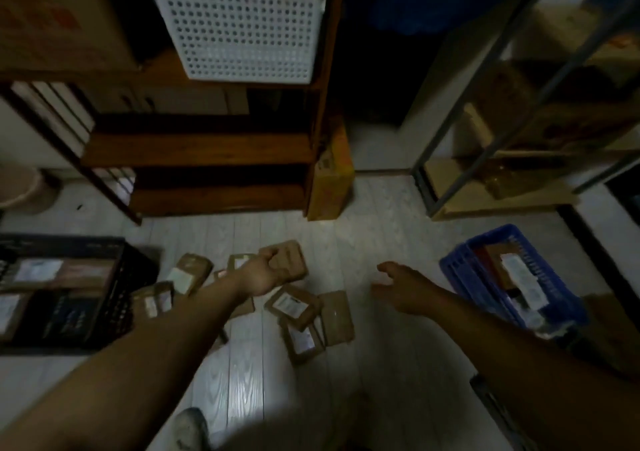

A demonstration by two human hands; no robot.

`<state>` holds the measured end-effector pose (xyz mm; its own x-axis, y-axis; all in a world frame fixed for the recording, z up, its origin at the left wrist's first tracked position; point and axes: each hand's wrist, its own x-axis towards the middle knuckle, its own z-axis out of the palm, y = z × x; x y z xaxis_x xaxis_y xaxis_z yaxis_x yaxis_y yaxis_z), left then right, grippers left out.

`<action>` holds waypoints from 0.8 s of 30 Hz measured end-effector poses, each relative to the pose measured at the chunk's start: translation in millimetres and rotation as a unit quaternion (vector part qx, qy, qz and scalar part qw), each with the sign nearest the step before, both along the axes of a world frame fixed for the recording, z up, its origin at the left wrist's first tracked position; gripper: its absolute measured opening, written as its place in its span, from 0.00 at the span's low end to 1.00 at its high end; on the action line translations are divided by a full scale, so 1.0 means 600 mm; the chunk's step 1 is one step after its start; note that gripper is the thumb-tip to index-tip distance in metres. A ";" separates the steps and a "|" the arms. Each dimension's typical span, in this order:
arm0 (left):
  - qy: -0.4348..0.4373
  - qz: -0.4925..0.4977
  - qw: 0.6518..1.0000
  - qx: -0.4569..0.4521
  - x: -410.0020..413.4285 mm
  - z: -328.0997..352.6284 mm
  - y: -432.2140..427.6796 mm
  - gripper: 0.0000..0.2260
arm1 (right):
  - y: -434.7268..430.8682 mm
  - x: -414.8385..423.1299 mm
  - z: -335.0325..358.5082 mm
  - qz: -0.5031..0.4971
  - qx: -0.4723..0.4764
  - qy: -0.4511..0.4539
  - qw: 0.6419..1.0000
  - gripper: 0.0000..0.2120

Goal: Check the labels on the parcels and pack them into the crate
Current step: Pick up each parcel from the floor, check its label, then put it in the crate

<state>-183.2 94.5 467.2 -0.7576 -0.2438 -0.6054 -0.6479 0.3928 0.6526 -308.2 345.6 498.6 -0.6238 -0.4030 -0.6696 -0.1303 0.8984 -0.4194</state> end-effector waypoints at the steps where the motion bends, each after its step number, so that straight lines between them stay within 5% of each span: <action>1: -0.013 0.013 1.000 0.005 0.003 -0.031 0.011 0.26 | 0.005 -0.017 -0.034 0.006 0.008 -0.011 1.000 0.34; 6: -0.061 0.074 0.995 0.013 0.021 -0.218 0.050 0.21 | 0.001 -0.066 -0.235 0.011 0.022 -0.038 0.999 0.33; 13: -0.096 0.189 0.975 0.065 0.007 -0.531 0.073 0.30 | -0.074 -0.077 -0.583 0.049 0.006 -0.044 0.998 0.27; 18: -0.037 0.246 0.960 0.126 -0.020 -0.734 0.079 0.07 | -0.132 -0.080 -0.833 0.035 0.003 -0.036 0.999 0.33; 21: -0.039 0.263 0.951 0.155 -0.034 -0.844 0.068 0.05 | -0.146 -0.078 -0.950 0.029 0.028 -0.008 0.999 0.36; 24: -0.072 0.307 0.929 0.193 -0.039 -0.918 0.065 0.02 | -0.148 -0.068 -1.024 -0.013 0.031 -0.001 0.999 0.24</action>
<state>-206.6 133.3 -83.8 -0.4510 -0.3471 -0.8223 -0.7647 -0.3249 0.5565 -348.7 256.8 -115.9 -0.6317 -0.3443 -0.6946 -0.1059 0.9259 -0.3627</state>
